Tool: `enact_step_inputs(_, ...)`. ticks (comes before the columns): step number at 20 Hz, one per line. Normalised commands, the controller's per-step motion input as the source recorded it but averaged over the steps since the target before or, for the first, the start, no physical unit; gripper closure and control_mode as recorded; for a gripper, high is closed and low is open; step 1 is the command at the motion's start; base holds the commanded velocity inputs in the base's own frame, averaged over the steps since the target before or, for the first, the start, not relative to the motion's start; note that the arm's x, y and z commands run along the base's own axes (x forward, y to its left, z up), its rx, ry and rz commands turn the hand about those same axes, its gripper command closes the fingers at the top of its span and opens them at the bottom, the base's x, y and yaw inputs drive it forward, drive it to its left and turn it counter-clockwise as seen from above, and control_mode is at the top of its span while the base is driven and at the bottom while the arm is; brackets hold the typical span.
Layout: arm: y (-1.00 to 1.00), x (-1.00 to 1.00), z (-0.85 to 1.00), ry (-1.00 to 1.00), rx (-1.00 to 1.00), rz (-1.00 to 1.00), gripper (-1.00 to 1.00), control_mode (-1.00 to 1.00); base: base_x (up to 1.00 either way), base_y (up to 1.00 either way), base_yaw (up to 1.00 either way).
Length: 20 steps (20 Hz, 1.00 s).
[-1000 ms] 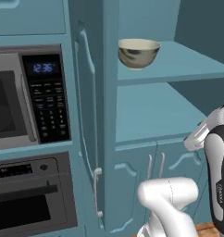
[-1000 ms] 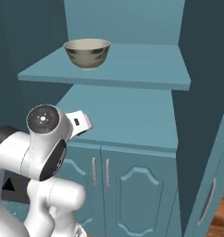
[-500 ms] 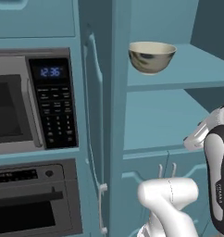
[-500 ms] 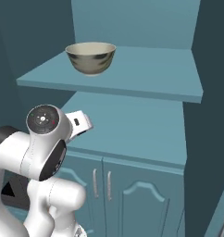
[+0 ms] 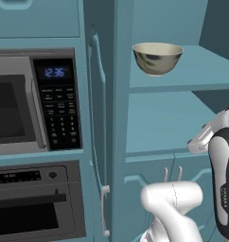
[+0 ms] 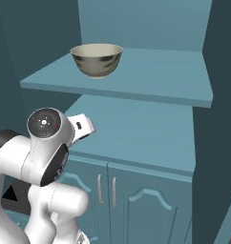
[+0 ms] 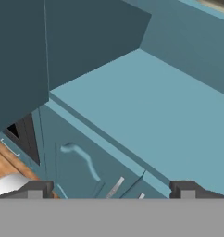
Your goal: Pick up the bowls from the cabinet and place each bowl in front of a stool on the dining counter.
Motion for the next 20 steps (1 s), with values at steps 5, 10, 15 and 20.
enact_step_inputs(5, 0.00, 0.00, 0.00, 0.00, 0.00, 0.00, -1.00, 1.00, 0.00, -0.01, 0.00)
enact_step_inputs(10, 0.00, 0.00, 0.00, 0.00, 0.00, 0.00, -1.00, 1.00, 0.00, 0.00, 0.01)
enact_step_inputs(15, -0.01, -0.01, 0.00, 0.00, 0.00, 0.00, -1.00, -1.00, 0.00, 0.00, 0.00)
enact_step_inputs(20, 0.00, -0.04, 0.20, 0.00, 0.00, 0.00, -1.00, -1.00, 0.00, 0.00, 0.00)
